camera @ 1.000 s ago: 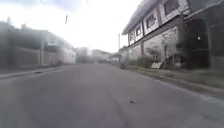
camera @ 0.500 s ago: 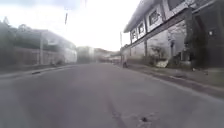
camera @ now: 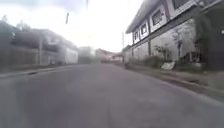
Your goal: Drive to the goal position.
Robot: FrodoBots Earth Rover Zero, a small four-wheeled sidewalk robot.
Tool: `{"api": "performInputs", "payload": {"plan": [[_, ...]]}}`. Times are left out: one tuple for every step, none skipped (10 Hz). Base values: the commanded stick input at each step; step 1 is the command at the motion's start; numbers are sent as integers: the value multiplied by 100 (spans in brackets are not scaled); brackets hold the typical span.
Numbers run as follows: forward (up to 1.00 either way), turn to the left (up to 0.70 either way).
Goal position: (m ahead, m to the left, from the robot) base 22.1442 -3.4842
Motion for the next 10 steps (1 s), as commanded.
{"api": "performInputs", "payload": {"plan": [[100,0],[100,0],[100,0],[100,0],[100,0],[100,0],[100,0],[100,0],[100,0],[100,0]]}}
